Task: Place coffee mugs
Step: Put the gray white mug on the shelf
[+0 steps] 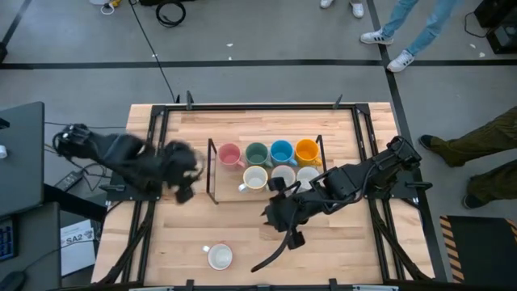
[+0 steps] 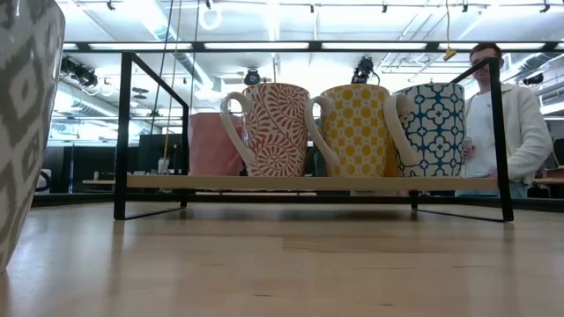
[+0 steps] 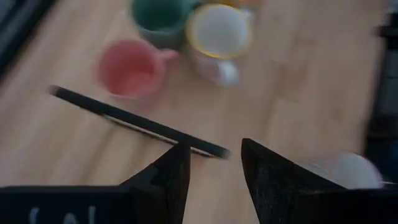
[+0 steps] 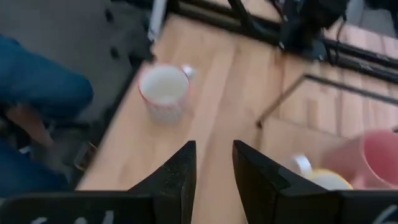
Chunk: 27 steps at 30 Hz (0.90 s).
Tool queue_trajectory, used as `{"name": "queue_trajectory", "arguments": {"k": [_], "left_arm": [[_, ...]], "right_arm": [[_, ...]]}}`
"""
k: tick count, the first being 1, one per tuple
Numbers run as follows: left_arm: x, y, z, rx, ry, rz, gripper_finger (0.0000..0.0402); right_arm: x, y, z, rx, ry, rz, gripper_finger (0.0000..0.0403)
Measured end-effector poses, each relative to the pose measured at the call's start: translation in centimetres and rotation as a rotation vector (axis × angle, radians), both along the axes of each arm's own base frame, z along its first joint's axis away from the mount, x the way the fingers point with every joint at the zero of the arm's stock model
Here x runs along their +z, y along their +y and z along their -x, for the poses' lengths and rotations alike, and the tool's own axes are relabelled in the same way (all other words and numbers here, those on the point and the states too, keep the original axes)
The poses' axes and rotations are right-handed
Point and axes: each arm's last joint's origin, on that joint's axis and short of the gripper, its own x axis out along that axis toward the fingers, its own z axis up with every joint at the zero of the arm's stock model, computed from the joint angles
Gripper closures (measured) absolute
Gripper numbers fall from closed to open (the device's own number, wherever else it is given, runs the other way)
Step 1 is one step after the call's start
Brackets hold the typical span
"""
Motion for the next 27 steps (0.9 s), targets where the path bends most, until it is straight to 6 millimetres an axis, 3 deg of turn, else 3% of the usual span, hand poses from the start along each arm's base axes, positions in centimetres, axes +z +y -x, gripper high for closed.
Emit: {"name": "queue_trajectory", "arguments": {"k": [5, 13, 18, 27], "left_arm": [[-2.3, -4.7, 2.4, -0.132, -0.115, 0.123, 0.0251], [-3.8, -11.9, 2.0, -0.522, -0.385, 0.224, 0.0251], [-3.8, -14.7, 0.3, -0.609, -0.472, 0.171, 0.0251], [-4.3, -17.4, -5.0, -0.696, -0.381, 0.013, 0.0251]], "right_arm": [[0.8, 0.4, -0.6, 0.004, -0.087, -0.093, 0.0294], [1.0, 0.5, -0.8, -0.009, -0.111, -0.121, 0.0294], [1.0, 0.5, -0.8, -0.043, -0.104, -0.158, 0.0294], [1.0, 0.6, -0.7, -0.056, -0.076, -0.214, 0.0294]]}}
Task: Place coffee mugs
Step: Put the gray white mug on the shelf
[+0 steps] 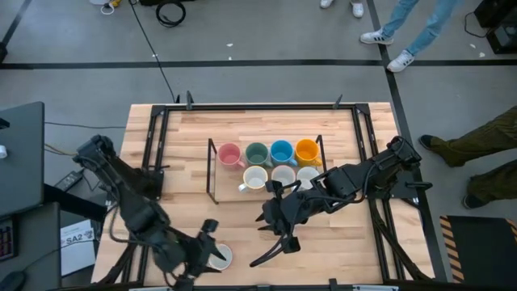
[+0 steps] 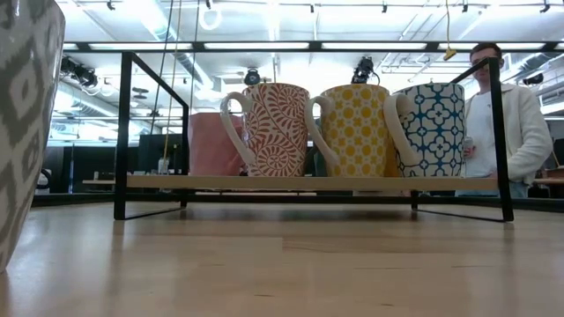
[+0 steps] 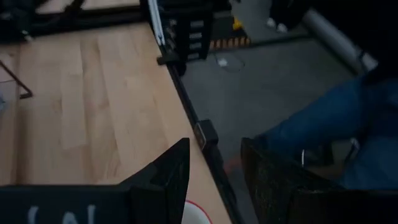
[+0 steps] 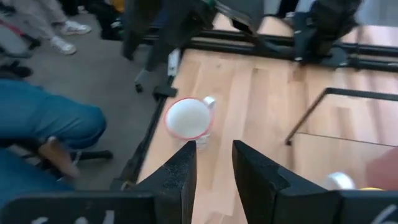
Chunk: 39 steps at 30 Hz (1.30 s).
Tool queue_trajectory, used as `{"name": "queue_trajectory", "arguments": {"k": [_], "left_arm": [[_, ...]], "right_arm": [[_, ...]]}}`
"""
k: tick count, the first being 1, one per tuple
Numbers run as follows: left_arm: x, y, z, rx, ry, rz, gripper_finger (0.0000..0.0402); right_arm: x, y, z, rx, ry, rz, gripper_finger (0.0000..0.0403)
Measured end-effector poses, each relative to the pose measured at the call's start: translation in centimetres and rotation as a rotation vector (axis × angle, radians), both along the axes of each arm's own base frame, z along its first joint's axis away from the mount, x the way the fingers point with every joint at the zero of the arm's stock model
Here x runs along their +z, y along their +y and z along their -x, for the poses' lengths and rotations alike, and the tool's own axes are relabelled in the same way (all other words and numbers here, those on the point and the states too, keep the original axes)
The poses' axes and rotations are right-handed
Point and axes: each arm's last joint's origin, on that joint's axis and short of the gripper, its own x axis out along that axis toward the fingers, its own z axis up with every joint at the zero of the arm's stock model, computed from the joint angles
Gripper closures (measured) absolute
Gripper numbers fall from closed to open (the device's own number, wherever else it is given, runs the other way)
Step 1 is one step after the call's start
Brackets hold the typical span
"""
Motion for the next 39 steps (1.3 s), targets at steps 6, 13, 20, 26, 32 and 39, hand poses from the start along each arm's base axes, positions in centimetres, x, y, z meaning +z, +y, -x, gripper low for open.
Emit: {"name": "queue_trajectory", "arguments": {"k": [6, 13, 20, 26, 32, 39], "left_arm": [[-0.9, 0.0, -3.3, -0.041, 0.124, -0.088, 0.0251], [-4.3, 0.8, -5.7, -0.092, 0.282, -0.214, 0.0251], [-6.9, 1.9, -6.7, -0.086, 0.421, -0.331, 0.0251], [-8.5, 2.2, -7.0, -0.061, 0.553, -0.329, 0.0251], [-10.4, 1.8, -7.5, -0.063, 0.604, -0.359, 0.0251], [-11.7, 1.5, -7.8, -0.073, 0.650, -0.370, 0.0251]], "right_arm": [[-0.4, 0.6, 0.7, 0.069, 0.063, -0.014, 0.0295], [-0.7, 1.7, 1.8, 0.107, 0.119, 0.014, 0.0295], [-1.1, 1.9, 2.4, 0.075, 0.153, 0.050, 0.0295], [-1.1, 1.9, 2.4, 0.071, 0.158, 0.048, 0.0295], [-1.1, 1.9, 2.4, 0.071, 0.162, 0.050, 0.0295], [-1.1, 1.9, 2.4, 0.071, 0.164, 0.051, 0.0295]]}}
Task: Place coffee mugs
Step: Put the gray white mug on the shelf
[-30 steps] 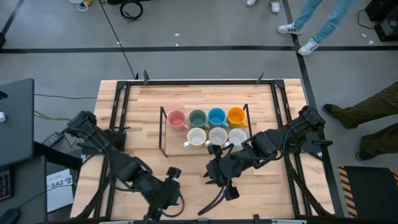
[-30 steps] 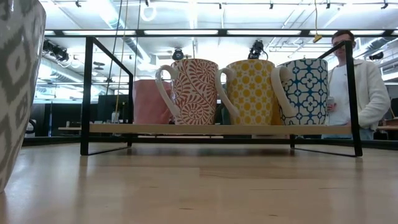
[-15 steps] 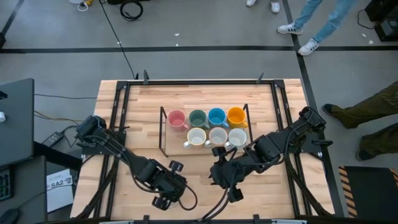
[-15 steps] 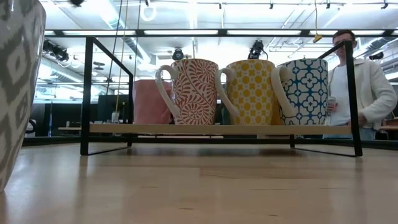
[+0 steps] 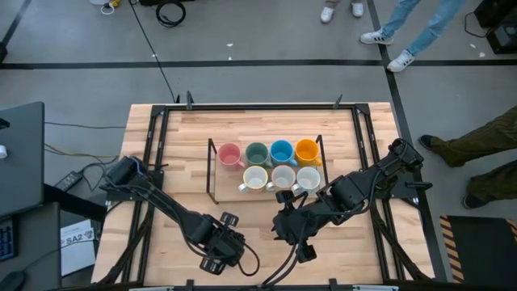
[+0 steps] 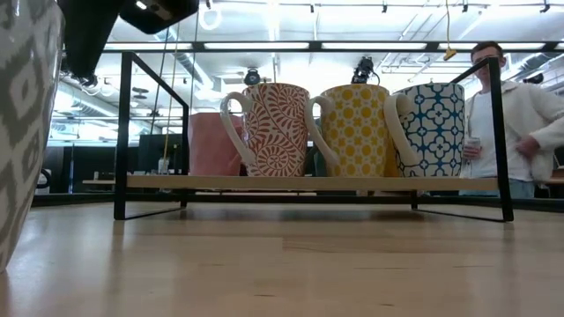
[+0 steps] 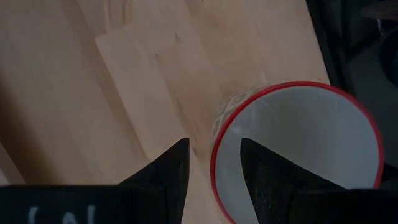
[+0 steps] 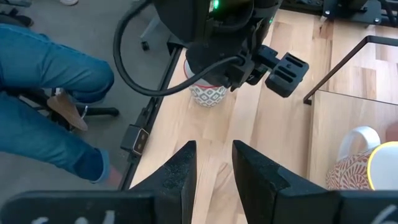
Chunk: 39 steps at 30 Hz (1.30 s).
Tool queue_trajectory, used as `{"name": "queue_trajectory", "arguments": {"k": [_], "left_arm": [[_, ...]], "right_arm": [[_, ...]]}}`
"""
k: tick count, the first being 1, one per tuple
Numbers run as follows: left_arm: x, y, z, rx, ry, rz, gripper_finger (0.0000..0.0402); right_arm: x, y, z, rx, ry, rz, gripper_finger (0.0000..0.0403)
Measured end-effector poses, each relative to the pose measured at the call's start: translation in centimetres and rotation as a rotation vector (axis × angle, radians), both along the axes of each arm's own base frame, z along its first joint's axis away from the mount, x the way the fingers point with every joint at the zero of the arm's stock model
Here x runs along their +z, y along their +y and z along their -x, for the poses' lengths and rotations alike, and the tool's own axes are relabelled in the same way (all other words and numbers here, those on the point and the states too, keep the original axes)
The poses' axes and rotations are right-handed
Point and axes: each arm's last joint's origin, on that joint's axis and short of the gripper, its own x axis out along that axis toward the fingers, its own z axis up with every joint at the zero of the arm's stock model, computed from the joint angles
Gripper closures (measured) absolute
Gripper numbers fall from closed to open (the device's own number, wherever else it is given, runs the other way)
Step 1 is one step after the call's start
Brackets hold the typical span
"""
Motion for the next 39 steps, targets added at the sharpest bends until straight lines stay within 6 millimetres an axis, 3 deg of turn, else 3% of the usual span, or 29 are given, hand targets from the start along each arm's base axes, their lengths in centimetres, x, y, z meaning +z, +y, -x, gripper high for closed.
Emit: {"name": "queue_trajectory", "arguments": {"k": [6, 16, 21, 29, 39], "left_arm": [[-0.4, 0.0, 0.0, 0.000, 0.019, -0.012, 0.0274], [-0.3, 0.0, -0.1, 0.033, 0.020, 0.004, 0.0380], [0.2, 0.1, -0.1, 0.070, 0.034, 0.000, 0.0381], [4.5, 1.9, -1.1, 0.211, 0.052, 0.006, 0.0381], [10.5, 7.5, -2.4, 0.484, 0.011, -0.060, 0.0381]], "right_arm": [[0.0, 0.0, 0.0, 0.004, -0.002, 0.004, 0.0295], [0.0, 0.0, 0.0, 0.006, -0.001, 0.006, 0.0295], [-0.1, -0.1, 0.1, 0.006, 0.012, 0.014, 0.0295], [-0.4, -0.2, 0.4, 0.003, 0.045, 0.043, 0.0295], [-1.0, 0.2, 1.5, 0.042, 0.123, 0.114, 0.0294]]}}
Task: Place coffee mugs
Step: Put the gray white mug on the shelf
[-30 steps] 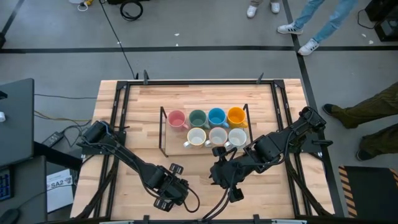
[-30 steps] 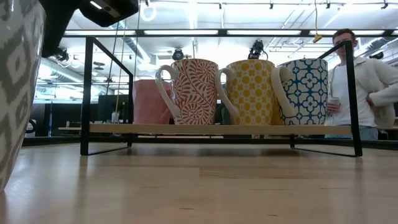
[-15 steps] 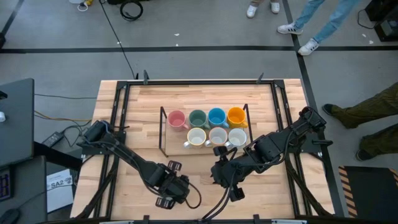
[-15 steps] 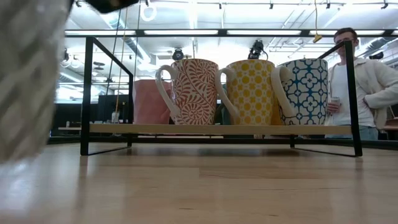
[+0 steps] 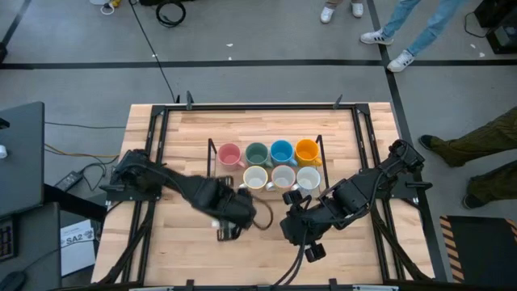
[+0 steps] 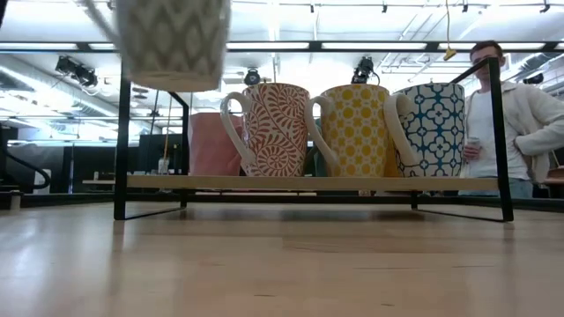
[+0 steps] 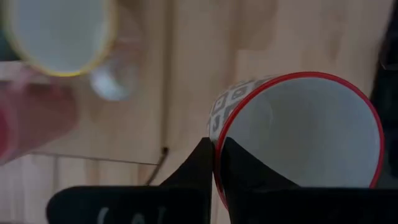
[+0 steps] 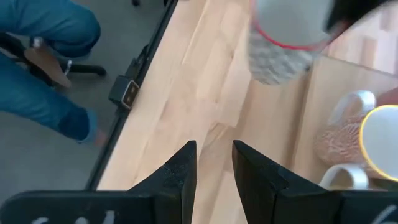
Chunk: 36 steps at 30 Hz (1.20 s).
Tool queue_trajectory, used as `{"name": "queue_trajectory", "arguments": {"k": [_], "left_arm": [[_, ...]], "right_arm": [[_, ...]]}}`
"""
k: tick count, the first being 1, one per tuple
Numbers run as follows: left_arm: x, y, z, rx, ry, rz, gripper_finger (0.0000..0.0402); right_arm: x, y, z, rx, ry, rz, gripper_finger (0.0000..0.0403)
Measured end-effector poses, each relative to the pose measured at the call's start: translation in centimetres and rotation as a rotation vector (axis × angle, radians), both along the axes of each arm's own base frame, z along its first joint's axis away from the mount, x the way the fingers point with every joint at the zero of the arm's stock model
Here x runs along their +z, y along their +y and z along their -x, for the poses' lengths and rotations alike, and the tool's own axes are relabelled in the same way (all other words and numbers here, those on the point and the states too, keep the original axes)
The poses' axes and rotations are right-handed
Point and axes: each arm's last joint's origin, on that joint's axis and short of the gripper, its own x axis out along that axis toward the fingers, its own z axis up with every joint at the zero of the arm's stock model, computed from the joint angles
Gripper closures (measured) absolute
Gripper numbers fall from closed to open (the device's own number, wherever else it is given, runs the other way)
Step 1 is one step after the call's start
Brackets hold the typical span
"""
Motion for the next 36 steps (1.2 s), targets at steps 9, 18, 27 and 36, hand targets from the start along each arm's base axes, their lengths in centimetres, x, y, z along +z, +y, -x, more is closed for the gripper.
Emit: {"name": "queue_trajectory", "arguments": {"k": [9, 18, 27, 36], "left_arm": [[2.0, 6.3, -0.1, 0.220, 0.035, -0.027, 0.0381], [5.6, 11.2, 2.2, 0.347, -0.079, -0.009, 0.0381], [7.0, 13.1, 3.5, 0.411, -0.129, -0.005, 0.0381], [3.4, 13.5, 3.3, 0.526, 0.003, -0.001, 0.0381]], "right_arm": [[-0.2, 0.9, 1.0, 0.034, 0.002, 0.076, 0.0294], [-0.2, 1.1, 1.2, 0.049, -0.007, 0.100, 0.0294], [-0.1, 1.1, 1.1, 0.049, -0.011, 0.098, 0.0294], [-0.1, 1.1, 1.1, 0.049, -0.016, 0.094, 0.0294]]}}
